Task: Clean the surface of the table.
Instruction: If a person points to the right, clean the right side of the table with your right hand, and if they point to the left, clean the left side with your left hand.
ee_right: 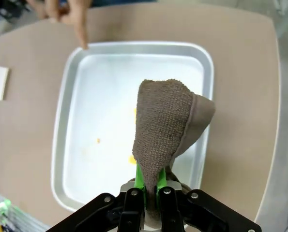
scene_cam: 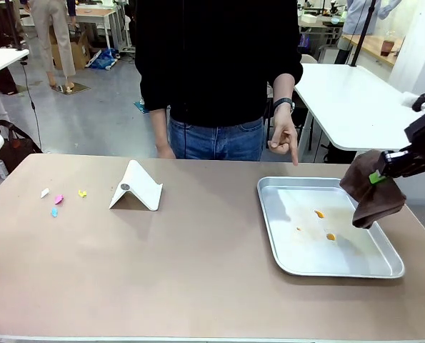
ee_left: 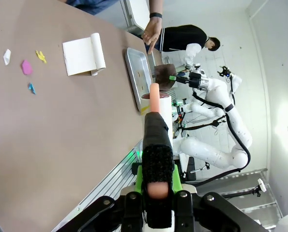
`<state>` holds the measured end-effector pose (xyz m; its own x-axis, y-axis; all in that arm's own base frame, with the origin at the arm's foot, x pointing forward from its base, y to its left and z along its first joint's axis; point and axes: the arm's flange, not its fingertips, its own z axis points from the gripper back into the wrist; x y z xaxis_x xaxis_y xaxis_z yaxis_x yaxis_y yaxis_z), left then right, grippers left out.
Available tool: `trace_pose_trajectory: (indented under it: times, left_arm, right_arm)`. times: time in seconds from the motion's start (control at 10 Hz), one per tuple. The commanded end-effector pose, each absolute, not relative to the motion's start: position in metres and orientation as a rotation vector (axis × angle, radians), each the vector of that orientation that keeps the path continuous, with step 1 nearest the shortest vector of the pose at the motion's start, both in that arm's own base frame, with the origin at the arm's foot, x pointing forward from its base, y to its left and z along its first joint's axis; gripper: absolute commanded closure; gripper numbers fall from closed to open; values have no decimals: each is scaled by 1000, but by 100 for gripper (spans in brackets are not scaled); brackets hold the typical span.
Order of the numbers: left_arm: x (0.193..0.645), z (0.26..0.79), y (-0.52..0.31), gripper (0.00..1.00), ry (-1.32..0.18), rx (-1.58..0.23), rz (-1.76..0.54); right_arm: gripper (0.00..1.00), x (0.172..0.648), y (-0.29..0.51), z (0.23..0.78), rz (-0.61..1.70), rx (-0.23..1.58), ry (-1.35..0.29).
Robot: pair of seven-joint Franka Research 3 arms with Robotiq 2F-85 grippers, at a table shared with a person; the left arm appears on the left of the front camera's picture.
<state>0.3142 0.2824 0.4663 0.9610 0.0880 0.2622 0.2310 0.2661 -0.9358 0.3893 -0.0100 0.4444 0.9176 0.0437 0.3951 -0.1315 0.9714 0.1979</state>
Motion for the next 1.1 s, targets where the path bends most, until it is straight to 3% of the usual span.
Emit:
trace_pose_trajectory:
  times: [0.0,1.0]
  left_arm:
    - [310,469,282,100,-285,-1316,-110]
    - [310,469,282,100,-285,-1316,-110]
  right_arm:
    - [91,404,-3,429,66,122,-327]
    - [91,450,25,367,31,85,-172]
